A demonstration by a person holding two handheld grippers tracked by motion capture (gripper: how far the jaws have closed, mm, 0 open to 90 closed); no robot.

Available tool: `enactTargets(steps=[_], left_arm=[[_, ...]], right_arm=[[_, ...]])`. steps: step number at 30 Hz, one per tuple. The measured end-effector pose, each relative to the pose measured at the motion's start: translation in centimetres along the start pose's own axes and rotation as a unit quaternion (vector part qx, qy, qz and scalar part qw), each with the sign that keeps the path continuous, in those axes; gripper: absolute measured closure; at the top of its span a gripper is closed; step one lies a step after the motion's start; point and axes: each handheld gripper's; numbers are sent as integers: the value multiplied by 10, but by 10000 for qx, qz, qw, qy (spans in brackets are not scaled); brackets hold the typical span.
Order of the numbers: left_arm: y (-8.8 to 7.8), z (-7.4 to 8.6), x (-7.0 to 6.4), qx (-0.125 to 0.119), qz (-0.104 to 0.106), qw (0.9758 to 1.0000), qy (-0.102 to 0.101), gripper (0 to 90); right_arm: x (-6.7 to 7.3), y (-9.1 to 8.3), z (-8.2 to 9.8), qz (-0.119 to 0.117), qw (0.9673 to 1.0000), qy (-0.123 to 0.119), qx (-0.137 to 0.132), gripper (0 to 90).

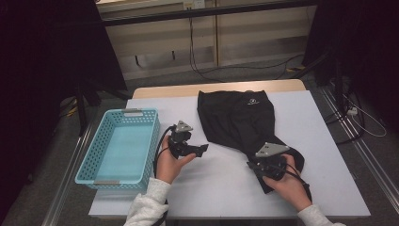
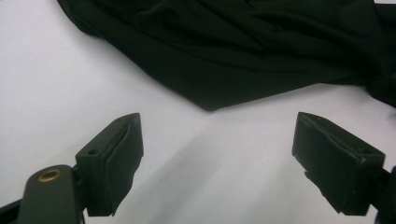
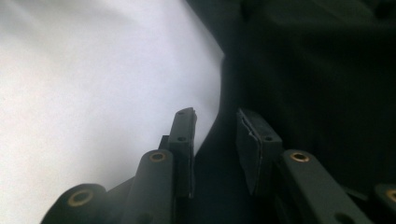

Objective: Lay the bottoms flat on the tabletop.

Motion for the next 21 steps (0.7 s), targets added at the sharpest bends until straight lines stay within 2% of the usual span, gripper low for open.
enactTargets(steps=[2,5,7,8,12,16,19,20,21], left_arm=[[1,0,0,5,0,10000,-10,164],[2,1,0,33,1,10000,5,164],[2,1,-1,31,5,10000,1,164],[2,0,-1,27,-7,10000,11,164],[0,0,-1,-5,-7,10000,23,164],[3,0,-1,12,10,10000,-4,164],[4,-1,-3,30,36,10000,28,164],[4,-1,-3,35,21,10000,36,164],[5,-1,-3,16,1,10000,42,164]], right_arm=[[-4,0,3,-101,9999,102,3,657],[-3,0,4,-160,9998,87,-7,640],[-1,0,3,-145,9999,-24,2,839],[-1,0,3,-201,9998,-76,1,890],[-11,-9,3,-147,9999,52,-72,900],[-36,-31,8,143,9981,478,-374,900],[-51,-40,16,420,9960,669,-429,900],[-56,-41,20,575,9950,726,-377,900],[-59,-41,23,630,9945,754,-357,900]])
Point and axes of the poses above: each handheld gripper's, and its own axes: y roughly forward along the jaws, z roughly out of its underside, x roughly to its left, and after that the axes turned 3 degrees about -x, right-handed
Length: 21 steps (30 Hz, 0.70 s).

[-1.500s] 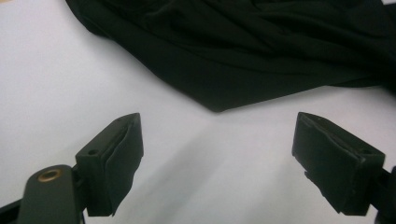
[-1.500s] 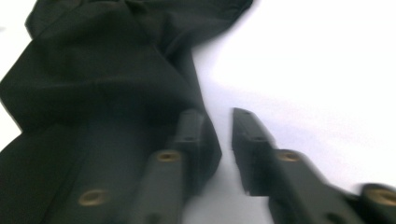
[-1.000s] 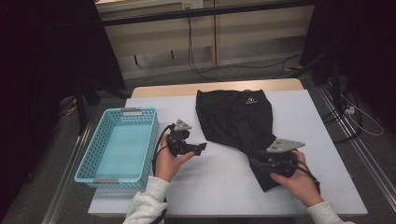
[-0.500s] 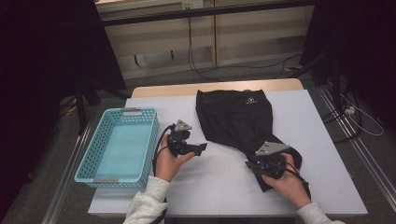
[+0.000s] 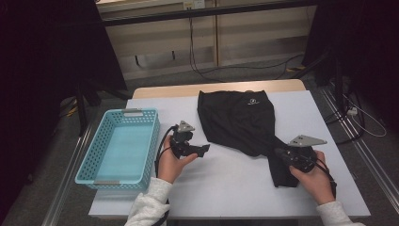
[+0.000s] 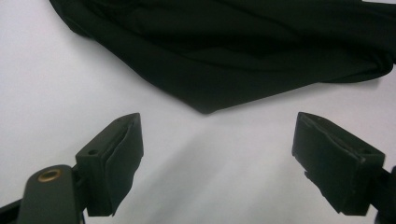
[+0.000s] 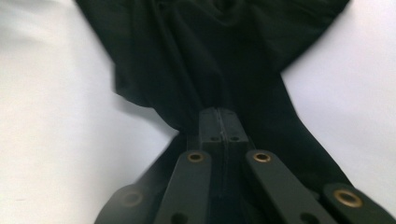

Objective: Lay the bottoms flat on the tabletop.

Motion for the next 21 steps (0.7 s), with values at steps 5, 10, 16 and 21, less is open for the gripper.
enactTargets(steps=[5,10,16,21], left_arm=[[-1,0,1,16,3,10000,17,164],[-2,1,1,36,-7,10000,22,164],[-8,4,2,-7,-53,10000,-10,164],[-14,10,4,-20,-79,9999,-85,164]], right_arm=[[4,6,0,58,9997,-223,-22,752],[27,6,-16,-111,9968,-725,-311,667],[64,18,-31,-639,9876,-1381,-393,644],[73,49,-31,-520,9880,-1451,27,664]])
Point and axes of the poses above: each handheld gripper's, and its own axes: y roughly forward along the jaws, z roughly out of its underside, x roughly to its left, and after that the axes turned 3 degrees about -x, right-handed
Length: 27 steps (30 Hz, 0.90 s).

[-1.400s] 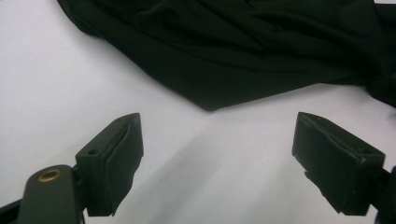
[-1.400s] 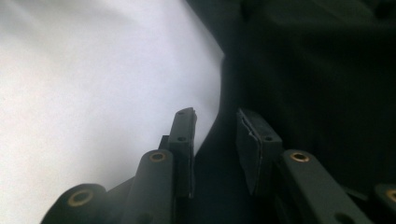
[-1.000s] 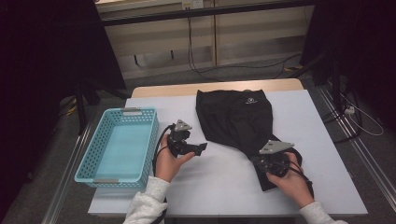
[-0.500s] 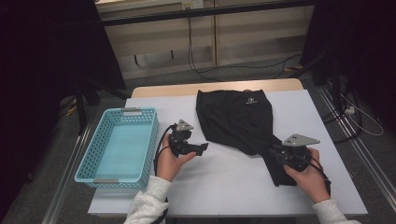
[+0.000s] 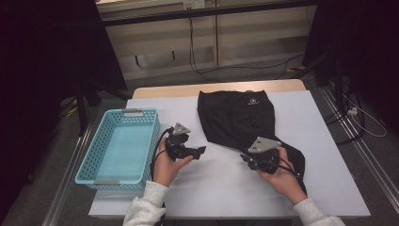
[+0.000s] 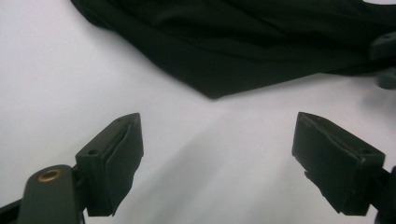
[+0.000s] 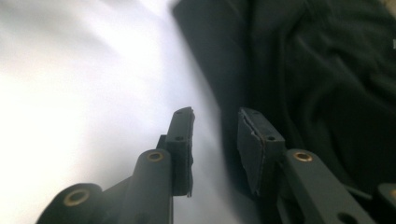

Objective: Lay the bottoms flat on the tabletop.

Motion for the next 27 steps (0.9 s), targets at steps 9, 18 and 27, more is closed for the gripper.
enactTargets(steps=[9,18,27], left_arm=[[-9,7,4,11,-88,9999,-61,164],[-10,7,5,-27,-65,9999,-79,164],[-12,5,6,-81,-76,9999,-126,164]], right_arm=[[-13,15,7,133,9991,316,256,890],[-4,4,-10,-349,9981,497,-84,896],[21,-18,-40,-1170,9871,697,-842,897]])
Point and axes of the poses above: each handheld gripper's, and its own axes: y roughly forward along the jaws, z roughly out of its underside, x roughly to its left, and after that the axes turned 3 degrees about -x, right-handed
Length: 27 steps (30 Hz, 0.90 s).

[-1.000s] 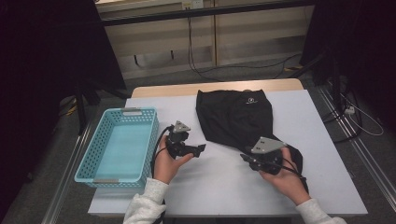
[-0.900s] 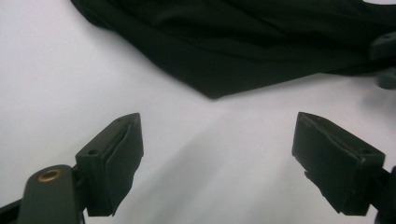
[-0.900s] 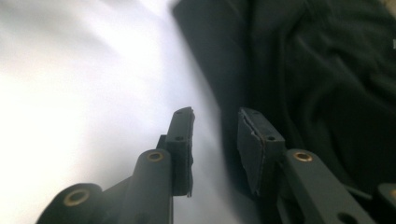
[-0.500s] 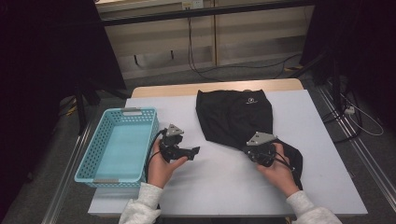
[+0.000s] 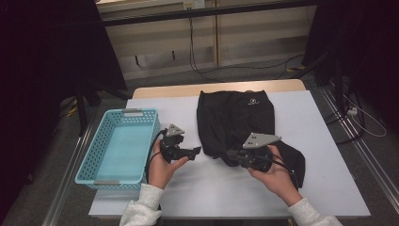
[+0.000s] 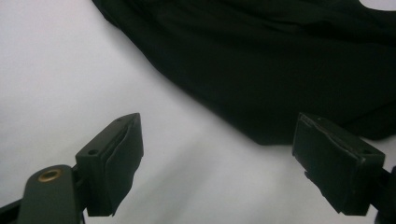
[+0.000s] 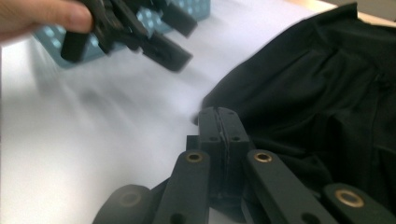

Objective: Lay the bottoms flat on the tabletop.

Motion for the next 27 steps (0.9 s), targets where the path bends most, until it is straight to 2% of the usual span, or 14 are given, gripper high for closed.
enactTargets(steps=[3,6,11,14,17,19,23,27], left_arm=[[1,1,1,11,17,10000,-8,164],[3,1,-1,38,39,10000,-15,164],[6,2,-2,94,91,9999,29,164],[8,2,-3,101,111,9999,2,167],[10,2,-3,120,139,9998,26,169],[11,2,-4,106,165,9998,28,173],[12,2,-6,133,215,9997,53,179],[14,2,-8,121,290,9995,-12,196]], right_arm=[[-2,-2,0,116,9999,-60,12,896],[-13,2,13,298,9993,145,180,892],[-28,9,32,797,9951,175,567,857],[-29,9,34,973,9931,93,641,789],[-26,6,29,940,9947,-15,428,714],[-21,6,26,829,9958,-87,384,662],[-13,13,25,714,9961,-242,466,603],[-10,16,26,638,9964,-335,456,633]])
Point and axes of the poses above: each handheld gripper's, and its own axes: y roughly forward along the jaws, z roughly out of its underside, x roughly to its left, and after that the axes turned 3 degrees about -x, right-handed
